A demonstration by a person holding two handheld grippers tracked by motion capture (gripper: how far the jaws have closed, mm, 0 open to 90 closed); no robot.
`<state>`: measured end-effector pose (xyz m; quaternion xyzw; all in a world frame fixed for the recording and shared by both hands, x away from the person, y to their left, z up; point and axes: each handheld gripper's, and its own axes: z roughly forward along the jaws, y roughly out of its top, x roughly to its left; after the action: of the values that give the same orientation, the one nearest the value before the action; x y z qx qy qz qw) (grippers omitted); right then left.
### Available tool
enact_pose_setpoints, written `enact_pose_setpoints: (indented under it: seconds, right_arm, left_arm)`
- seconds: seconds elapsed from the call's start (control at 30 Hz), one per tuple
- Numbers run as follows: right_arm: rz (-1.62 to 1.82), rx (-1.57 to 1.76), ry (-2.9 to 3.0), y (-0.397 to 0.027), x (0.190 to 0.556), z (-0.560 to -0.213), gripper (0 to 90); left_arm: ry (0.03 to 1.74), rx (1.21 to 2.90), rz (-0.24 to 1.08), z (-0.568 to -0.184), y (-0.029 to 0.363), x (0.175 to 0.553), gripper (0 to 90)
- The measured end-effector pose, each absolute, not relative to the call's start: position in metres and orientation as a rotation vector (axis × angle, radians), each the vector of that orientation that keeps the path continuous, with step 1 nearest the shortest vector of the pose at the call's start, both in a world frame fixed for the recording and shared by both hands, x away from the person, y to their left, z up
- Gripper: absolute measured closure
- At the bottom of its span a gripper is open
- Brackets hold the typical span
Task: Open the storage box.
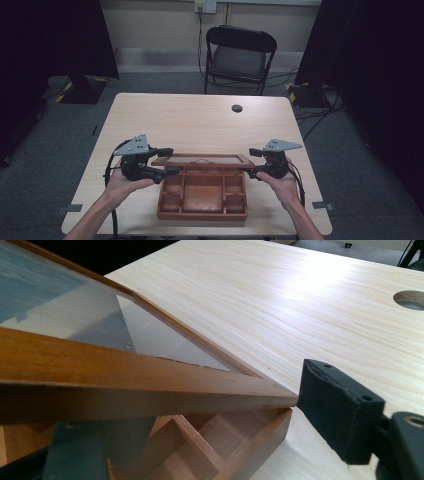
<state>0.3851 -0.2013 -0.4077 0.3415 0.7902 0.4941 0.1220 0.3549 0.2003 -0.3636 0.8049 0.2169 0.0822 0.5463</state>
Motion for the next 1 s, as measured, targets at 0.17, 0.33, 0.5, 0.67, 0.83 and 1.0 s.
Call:
enact_pose_setpoints:
  seconds: [0.17, 0.33, 0.5, 0.67, 0.83, 1.0]
  right_arm:
    - [1.471, 0.987, 2.307, -0.201, 0.386, -0.406, 30.2]
    - [1.503, 0.969, 2.324, -0.198, 0.388, -0.405, 35.8]
    - [1.532, 0.952, 2.325, -0.194, 0.390, -0.402, 37.7]
    - [1.538, 0.951, 2.323, -0.191, 0.393, -0.399, 37.8]
    - [1.544, 0.958, 2.312, -0.188, 0.396, -0.397, 35.4]
    - [1.558, 0.956, 2.311, -0.187, 0.398, -0.396, 37.0]
  left_arm:
    - [0.543, 1.891, 0.208, -0.368, 0.205, 0.359, 37.4]
    - [0.550, 1.895, 0.220, -0.370, 0.206, 0.362, 45.4]
    - [0.553, 1.872, 0.226, -0.370, 0.207, 0.368, 49.2]
    - [0.555, 1.864, 0.230, -0.368, 0.207, 0.371, 49.7]
    - [0.557, 1.845, 0.230, -0.368, 0.207, 0.375, 49.6]
    - [0.559, 1.834, 0.237, -0.368, 0.208, 0.377, 49.5]
